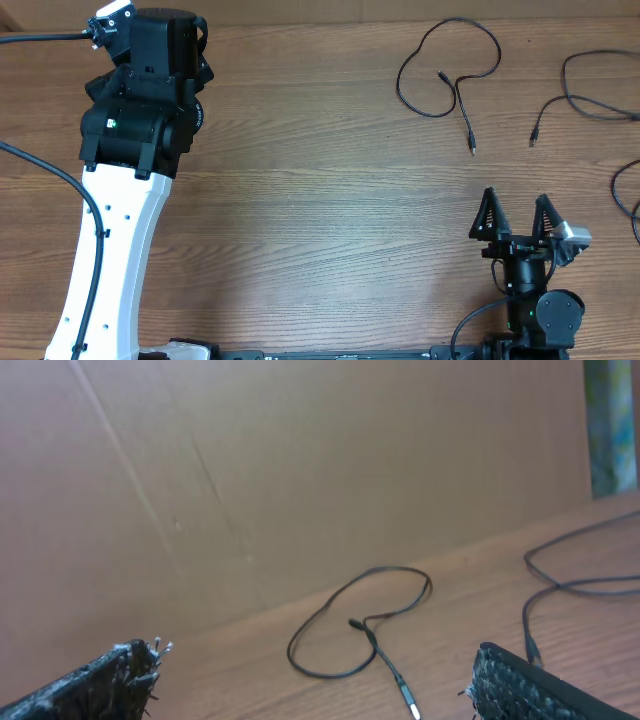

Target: Untangle cables

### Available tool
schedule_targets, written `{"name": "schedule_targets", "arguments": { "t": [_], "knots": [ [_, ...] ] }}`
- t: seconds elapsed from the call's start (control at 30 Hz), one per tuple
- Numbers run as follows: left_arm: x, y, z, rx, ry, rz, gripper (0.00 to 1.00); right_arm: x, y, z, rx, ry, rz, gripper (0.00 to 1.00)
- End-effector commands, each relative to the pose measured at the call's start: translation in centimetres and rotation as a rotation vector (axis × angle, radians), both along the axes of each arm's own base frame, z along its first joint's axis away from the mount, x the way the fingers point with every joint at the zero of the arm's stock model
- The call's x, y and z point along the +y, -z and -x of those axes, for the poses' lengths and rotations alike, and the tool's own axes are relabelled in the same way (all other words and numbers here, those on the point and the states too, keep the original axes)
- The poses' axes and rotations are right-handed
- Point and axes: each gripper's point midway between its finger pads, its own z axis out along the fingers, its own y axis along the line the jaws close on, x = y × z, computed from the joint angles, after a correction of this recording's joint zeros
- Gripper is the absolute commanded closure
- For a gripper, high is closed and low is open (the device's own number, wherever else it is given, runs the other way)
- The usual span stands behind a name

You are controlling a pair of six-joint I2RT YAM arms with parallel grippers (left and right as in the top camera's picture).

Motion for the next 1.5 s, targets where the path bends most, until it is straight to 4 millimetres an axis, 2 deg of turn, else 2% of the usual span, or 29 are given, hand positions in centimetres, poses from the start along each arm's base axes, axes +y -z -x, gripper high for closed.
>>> {"name": "schedule_targets", "arguments": {
  "t": [0.0, 0.2, 0.43, 0.63, 1.47],
  "knots": [
    [0.2, -0.7, 0.0, -0.018, -0.018, -0.006, 0.01, -0.3, 0.9, -0.2, -0.010, 0.019, -0.003, 0.00],
    [0.2, -0.7, 0.0, -0.018, -0.018, -0.006, 0.00, -0.2, 1.4, -0.3, 0.010, 0.015, -0.003, 0.00],
    [0.2, -0.7, 0.0, -0.018, -0.018, -0.006, 0.00, -0.2, 4.6, -0.4, 0.140, 0.012, -0.005, 0.00],
    [0.2, -0.7, 0.0, -0.018, -0.018, -0.007, 0.00, -0.1, 4.6, -0.4, 0.146, 0.014, 0.132, 0.00],
    [0.2, -0.7, 0.0, -0.018, -0.018, -0.006, 0.00, -0.1, 4.6, -0.4, 0.144, 0.014, 0.132, 0.00]
  ]
}}
